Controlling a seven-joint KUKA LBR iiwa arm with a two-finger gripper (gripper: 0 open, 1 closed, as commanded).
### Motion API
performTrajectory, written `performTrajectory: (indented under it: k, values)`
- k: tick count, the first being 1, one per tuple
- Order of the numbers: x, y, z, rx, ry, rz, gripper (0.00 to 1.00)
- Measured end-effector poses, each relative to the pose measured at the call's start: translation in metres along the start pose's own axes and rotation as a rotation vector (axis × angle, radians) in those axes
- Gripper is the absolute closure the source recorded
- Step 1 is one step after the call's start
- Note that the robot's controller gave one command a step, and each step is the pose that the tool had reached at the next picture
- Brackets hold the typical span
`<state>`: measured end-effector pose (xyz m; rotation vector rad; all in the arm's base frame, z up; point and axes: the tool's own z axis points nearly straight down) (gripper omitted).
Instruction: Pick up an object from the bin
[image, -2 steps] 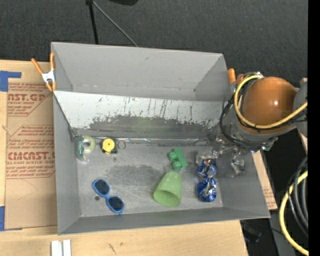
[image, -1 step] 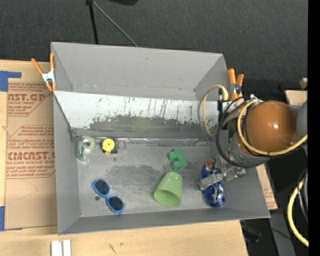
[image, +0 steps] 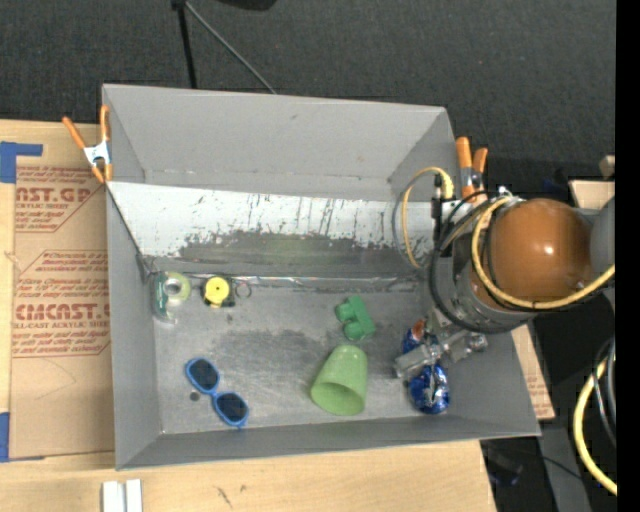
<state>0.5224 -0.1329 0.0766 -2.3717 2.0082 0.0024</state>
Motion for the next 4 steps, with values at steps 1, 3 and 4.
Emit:
performTrajectory:
  k: [1, 3, 4]
  values:
    - [0.001, 0.002, 0.002, -0.001, 0.000, 0.001, 1.00]
    - [-0.005, -0.004, -0.098, -0.018, 0.024, 0.003, 1.00]
    - [-0.007, -0.005, -0.120, -0.022, 0.021, 0.005, 1.00]
